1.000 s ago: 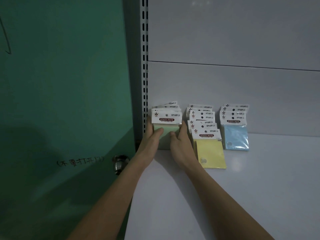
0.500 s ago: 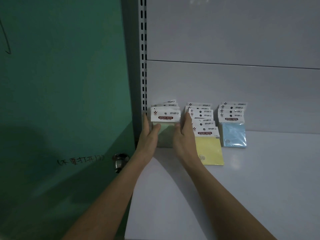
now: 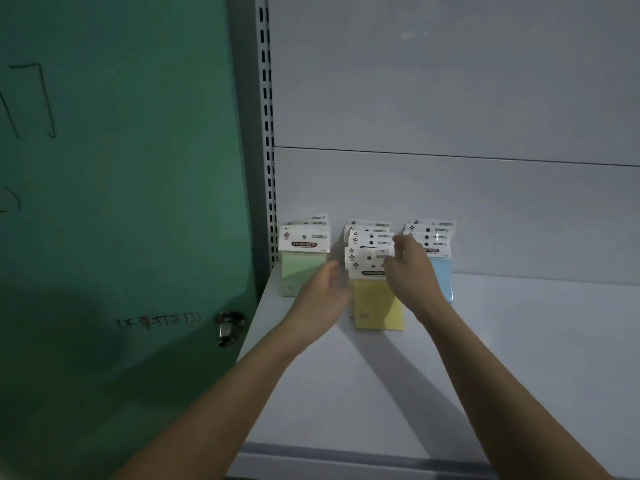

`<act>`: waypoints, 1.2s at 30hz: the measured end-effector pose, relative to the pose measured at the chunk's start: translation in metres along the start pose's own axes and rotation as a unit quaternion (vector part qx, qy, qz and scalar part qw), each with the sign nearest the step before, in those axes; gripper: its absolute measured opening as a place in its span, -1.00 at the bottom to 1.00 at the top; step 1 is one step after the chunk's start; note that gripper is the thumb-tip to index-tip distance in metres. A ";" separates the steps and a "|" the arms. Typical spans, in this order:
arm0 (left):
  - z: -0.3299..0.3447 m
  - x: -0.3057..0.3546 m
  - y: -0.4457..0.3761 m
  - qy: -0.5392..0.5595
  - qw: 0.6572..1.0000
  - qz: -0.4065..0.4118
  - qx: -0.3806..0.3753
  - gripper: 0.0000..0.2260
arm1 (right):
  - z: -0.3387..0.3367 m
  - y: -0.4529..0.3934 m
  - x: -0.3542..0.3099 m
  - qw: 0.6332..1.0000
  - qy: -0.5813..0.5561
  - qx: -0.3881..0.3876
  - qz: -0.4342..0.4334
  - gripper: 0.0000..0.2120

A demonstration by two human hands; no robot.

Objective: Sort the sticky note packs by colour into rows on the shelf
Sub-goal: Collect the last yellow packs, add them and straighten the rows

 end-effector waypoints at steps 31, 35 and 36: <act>0.068 -0.023 -0.089 0.114 0.981 -0.134 0.083 -0.41 | 0.020 -0.019 0.060 0.988 -0.115 -0.098 0.017 -0.46; 0.067 -0.026 -0.087 0.135 0.983 -0.112 0.061 -0.42 | 0.024 -0.019 0.064 0.985 -0.138 -0.104 0.014 -0.41; 0.066 -0.025 -0.086 0.135 0.984 -0.104 0.062 -0.43 | 0.024 -0.019 0.064 0.984 -0.143 -0.102 0.009 -0.40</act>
Point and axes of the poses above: each hand's wrist, its own y-axis away from the middle knuckle, its own z-axis out of the palm, x = y × z, the point moved 3 cm from there along -y, towards the middle knuckle, and after that the axes turned 15 degrees about -y, right-handed, at the moved point
